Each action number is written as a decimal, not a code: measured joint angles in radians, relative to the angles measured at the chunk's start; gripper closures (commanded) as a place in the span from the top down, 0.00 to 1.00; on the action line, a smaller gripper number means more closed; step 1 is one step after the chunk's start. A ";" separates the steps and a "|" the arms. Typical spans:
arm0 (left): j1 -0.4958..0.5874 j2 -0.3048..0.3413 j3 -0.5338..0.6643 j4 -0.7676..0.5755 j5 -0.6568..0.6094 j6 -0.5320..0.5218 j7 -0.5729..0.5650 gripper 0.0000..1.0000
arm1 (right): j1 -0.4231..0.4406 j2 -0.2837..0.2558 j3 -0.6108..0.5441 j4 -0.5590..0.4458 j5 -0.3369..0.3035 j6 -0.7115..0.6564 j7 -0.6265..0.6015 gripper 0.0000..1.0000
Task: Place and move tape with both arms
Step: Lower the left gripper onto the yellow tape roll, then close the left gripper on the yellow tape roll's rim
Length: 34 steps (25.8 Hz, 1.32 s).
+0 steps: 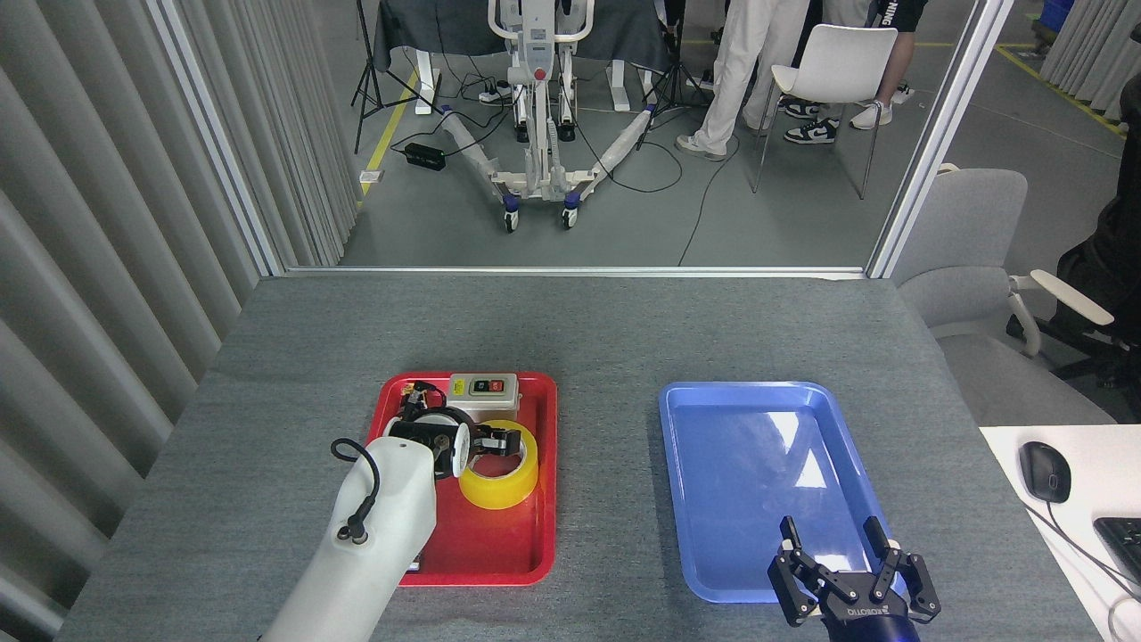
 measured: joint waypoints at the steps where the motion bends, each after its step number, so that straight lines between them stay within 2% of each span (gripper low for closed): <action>1: -0.001 0.003 -0.004 0.009 0.006 -0.003 0.015 1.00 | 0.000 0.000 0.000 0.000 0.000 0.000 0.001 1.00; 9: -0.005 0.022 -0.024 0.090 0.043 -0.022 0.198 1.00 | 0.000 0.001 -0.001 -0.001 0.001 -0.003 0.006 1.00; 16: -0.003 0.050 -0.037 0.160 0.077 -0.066 0.308 1.00 | 0.001 0.001 -0.001 -0.001 0.001 0.001 0.006 1.00; 23: -0.002 0.054 -0.048 0.175 0.086 -0.081 0.312 1.00 | 0.001 0.001 0.000 -0.001 0.002 0.001 0.009 1.00; 29: -0.001 0.055 -0.054 0.174 0.091 -0.153 0.250 1.00 | 0.002 0.001 0.001 -0.001 0.002 0.002 0.008 1.00; 34: 0.000 0.054 -0.065 0.174 0.108 -0.172 0.224 1.00 | 0.002 0.008 0.001 -0.001 0.004 0.003 0.006 1.00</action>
